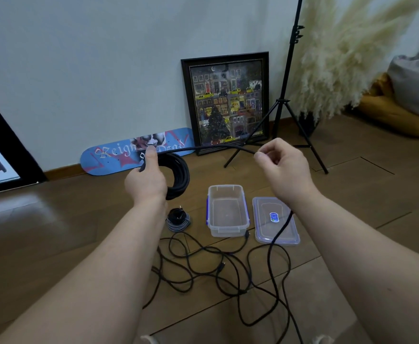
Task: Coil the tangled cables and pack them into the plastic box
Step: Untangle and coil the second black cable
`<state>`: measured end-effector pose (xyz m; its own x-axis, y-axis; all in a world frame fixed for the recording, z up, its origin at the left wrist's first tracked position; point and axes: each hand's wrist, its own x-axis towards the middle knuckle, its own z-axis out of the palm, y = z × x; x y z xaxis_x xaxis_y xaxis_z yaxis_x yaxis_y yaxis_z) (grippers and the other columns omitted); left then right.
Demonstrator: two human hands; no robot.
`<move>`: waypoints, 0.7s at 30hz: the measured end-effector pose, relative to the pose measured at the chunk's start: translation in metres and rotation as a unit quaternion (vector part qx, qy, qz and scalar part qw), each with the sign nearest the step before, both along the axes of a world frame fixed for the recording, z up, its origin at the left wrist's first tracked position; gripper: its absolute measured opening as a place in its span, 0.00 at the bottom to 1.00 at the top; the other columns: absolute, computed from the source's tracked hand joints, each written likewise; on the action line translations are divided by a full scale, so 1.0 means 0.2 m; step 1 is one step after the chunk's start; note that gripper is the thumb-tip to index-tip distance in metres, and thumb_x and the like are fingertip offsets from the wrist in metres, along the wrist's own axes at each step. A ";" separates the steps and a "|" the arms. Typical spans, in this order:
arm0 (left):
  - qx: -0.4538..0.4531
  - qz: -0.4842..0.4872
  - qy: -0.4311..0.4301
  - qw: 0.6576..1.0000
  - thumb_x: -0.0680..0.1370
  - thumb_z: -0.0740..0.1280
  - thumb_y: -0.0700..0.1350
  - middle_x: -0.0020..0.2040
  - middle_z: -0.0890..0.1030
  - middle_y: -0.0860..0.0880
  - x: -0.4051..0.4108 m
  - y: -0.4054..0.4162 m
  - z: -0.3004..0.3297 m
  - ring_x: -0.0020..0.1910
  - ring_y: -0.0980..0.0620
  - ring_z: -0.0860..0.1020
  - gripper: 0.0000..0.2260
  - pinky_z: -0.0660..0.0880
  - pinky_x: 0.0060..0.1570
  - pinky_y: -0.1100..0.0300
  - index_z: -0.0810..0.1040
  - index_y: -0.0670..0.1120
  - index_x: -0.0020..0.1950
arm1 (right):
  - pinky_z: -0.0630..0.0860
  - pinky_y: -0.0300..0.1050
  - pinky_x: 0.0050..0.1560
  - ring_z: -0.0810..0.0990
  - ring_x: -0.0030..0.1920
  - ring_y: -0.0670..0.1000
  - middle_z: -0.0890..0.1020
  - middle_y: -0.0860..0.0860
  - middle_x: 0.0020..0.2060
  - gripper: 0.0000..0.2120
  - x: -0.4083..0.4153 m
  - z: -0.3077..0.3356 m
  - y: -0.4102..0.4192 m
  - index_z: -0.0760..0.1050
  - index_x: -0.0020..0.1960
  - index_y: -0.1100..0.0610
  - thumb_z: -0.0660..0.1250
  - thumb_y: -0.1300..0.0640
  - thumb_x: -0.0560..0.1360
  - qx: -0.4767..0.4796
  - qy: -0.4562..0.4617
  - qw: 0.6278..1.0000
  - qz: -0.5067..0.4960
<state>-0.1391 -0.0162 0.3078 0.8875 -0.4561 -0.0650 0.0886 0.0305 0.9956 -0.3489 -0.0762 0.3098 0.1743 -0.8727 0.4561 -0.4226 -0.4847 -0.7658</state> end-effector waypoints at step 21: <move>0.021 0.013 0.062 0.998 0.77 0.63 0.64 0.34 0.66 0.50 0.00 -0.02 -0.03 0.32 0.51 0.64 0.24 0.64 0.37 0.55 0.64 0.46 0.35 | 0.74 0.41 0.34 0.78 0.33 0.46 0.84 0.51 0.40 0.05 0.05 -0.07 -0.01 0.74 0.51 0.52 0.68 0.58 0.77 0.147 0.013 0.989 0.033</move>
